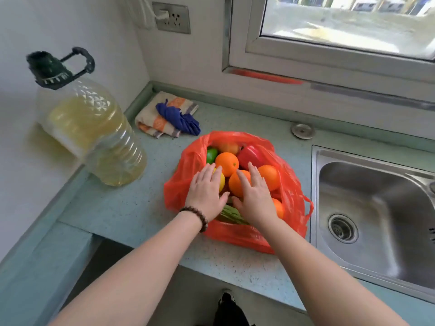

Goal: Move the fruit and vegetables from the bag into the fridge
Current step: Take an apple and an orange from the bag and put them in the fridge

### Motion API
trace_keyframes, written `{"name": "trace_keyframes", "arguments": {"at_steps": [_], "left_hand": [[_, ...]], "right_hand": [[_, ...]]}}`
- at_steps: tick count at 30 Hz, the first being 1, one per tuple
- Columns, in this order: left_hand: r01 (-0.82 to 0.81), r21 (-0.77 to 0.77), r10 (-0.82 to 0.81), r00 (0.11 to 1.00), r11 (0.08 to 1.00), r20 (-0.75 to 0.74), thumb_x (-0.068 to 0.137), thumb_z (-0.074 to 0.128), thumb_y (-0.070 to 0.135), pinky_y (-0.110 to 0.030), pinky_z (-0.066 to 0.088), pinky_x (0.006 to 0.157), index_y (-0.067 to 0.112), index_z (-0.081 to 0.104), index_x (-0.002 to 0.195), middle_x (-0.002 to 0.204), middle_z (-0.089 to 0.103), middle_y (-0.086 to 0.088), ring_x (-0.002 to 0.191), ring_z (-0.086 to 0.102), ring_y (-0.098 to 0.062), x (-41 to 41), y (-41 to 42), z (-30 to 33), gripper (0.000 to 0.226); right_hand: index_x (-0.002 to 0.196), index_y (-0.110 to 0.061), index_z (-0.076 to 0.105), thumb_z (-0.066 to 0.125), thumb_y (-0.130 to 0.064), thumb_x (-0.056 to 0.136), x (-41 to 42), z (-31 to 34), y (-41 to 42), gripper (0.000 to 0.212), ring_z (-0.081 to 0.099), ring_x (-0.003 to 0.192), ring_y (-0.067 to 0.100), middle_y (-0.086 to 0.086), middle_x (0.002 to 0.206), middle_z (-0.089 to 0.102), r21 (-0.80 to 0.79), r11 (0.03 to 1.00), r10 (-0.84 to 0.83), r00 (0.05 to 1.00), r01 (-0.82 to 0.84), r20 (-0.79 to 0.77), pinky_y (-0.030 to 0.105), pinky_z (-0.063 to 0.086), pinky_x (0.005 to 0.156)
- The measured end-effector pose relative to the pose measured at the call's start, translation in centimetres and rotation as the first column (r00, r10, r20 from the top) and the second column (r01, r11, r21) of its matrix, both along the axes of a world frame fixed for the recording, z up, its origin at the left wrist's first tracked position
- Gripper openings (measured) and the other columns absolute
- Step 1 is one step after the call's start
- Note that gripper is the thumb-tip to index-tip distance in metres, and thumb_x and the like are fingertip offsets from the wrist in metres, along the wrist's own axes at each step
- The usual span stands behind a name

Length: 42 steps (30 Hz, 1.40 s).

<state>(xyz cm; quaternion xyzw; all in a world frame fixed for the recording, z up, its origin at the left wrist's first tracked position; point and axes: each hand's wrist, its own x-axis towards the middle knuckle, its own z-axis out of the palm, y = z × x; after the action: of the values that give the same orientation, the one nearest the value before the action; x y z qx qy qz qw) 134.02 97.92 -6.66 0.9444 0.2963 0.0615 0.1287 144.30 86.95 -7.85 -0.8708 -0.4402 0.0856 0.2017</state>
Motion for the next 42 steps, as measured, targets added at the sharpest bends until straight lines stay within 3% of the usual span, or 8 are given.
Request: {"name": "trace_keyframes", "arguments": {"at_steps": [5,9,13,22,33,38,42], "left_hand": [[-0.097,-0.023,0.092,0.984,0.995,-0.153,0.080,0.057,0.058,-0.040,0.016,0.117,0.019,0.009,0.149,0.157,0.013,-0.008,0.145,0.010,-0.023,1.2,1.3,-2.2,0.092],[-0.148,-0.063,0.139,0.981,0.987,-0.136,0.079,0.062,0.054,-0.039,0.021,0.116,0.019,0.004,0.149,0.155,0.017,-0.007,0.142,0.017,-0.024,1.5,1.8,-3.3,0.097],[-0.154,-0.042,0.149,0.984,0.987,-0.097,0.079,0.062,0.054,-0.036,0.024,0.113,0.019,0.014,0.148,0.149,0.030,-0.005,0.137,0.028,-0.021,1.6,2.2,-3.6,0.091],[-0.137,-0.139,0.156,0.978,0.981,0.141,0.069,0.073,0.054,-0.038,0.033,0.109,0.013,0.029,0.139,0.141,0.041,-0.010,0.131,0.038,-0.026,2.1,2.9,2.0,0.093],[0.136,-0.064,-0.108,0.939,0.989,0.327,0.067,0.076,0.051,-0.037,0.036,0.105,0.011,0.038,0.135,0.130,0.048,-0.010,0.122,0.043,-0.028,3.4,-2.8,7.4,0.088],[0.317,-0.070,-0.275,0.898,0.946,0.344,0.067,0.074,0.053,-0.036,0.034,0.107,0.011,0.038,0.135,0.131,0.048,-0.010,0.122,0.043,-0.027,3.0,-8.4,6.9,0.087],[0.504,-0.121,-0.437,0.827,0.855,0.352,0.067,0.076,0.048,-0.036,0.035,0.105,0.011,0.040,0.134,0.129,0.050,-0.010,0.121,0.044,-0.028,2.3,-14.6,5.9,0.084]], "right_hand": [[0.146,-0.019,0.023,0.066,-0.026,0.078,1.3,-2.0,1.9,0.081,0.010,0.144,0.033,0.015,0.157,0.007,-0.077,0.996,0.047,0.999,-0.045,0.025,0.046,0.017,0.117],[0.140,-0.014,0.039,0.065,-0.011,0.075,1.7,-3.1,2.5,0.070,0.031,0.136,0.039,0.022,0.148,0.032,-0.046,0.999,0.031,0.993,-0.026,0.115,0.049,0.032,0.110],[0.137,-0.015,0.042,0.063,-0.005,0.075,1.9,-3.1,2.9,0.066,0.036,0.133,0.038,0.020,0.143,0.041,-0.049,0.999,0.006,0.992,0.000,0.126,0.046,0.033,0.110],[0.134,-0.020,0.039,0.071,-0.040,0.071,3.2,2.1,0.9,0.073,0.038,0.121,0.031,0.009,0.135,0.042,0.126,0.985,-0.116,0.993,0.115,-0.001,0.041,0.037,0.101],[0.133,-0.018,0.041,0.074,-0.038,0.069,0.9,7.5,-9.3,0.075,0.037,0.120,0.027,0.009,0.129,0.043,0.238,0.885,-0.415,0.910,0.399,0.017,0.039,0.037,0.102],[0.134,-0.018,0.041,0.075,-0.039,0.068,-2.8,6.9,-15.9,0.077,0.040,0.118,0.029,0.010,0.129,0.044,0.230,0.805,-0.569,0.821,0.546,0.042,0.040,0.037,0.100],[0.132,-0.019,0.043,0.075,-0.039,0.067,-7.5,5.6,-22.4,0.074,0.041,0.114,0.030,0.010,0.127,0.045,0.211,0.684,-0.719,0.693,0.698,0.040,0.040,0.038,0.099]]}}
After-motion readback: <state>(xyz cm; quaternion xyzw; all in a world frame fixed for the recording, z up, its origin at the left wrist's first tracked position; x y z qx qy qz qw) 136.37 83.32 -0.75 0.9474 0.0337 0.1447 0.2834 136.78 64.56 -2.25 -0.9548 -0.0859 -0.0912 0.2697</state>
